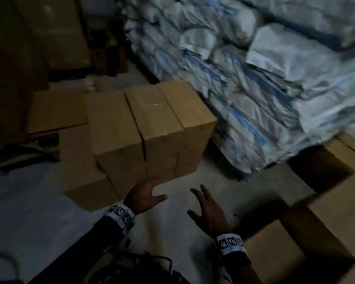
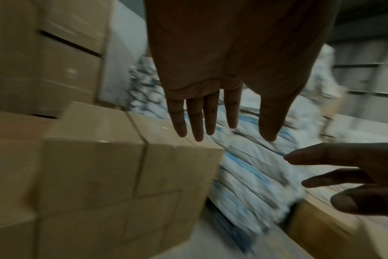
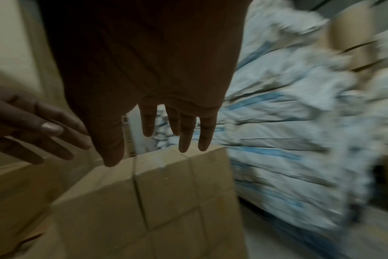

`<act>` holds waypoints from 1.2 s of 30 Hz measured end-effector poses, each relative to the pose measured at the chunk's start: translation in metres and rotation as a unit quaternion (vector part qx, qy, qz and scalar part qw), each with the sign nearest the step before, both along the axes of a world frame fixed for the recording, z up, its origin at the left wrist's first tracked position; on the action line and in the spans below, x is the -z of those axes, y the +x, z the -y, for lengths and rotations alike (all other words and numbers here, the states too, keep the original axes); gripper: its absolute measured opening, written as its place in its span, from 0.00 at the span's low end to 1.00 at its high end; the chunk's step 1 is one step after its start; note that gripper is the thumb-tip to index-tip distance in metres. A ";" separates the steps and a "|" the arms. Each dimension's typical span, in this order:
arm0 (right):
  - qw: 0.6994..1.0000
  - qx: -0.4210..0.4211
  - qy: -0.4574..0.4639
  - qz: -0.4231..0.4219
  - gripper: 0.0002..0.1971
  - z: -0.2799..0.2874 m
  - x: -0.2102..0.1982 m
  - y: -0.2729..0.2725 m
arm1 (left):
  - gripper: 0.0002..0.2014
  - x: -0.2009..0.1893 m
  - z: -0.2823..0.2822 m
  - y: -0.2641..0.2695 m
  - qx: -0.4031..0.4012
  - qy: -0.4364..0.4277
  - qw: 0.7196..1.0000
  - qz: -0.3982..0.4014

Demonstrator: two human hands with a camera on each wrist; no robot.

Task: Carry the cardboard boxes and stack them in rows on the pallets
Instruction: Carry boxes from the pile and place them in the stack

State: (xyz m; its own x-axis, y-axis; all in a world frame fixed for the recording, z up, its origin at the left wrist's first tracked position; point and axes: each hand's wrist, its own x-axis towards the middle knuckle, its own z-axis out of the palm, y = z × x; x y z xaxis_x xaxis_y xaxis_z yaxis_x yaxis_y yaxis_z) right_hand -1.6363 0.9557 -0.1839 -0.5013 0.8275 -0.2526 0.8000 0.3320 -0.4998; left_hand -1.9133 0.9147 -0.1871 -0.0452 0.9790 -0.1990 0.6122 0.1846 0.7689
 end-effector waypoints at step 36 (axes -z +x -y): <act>0.973 -0.161 -0.142 0.081 0.39 -0.299 0.083 -0.375 | 0.47 0.123 -0.170 -0.328 -0.189 -0.314 0.927 -0.076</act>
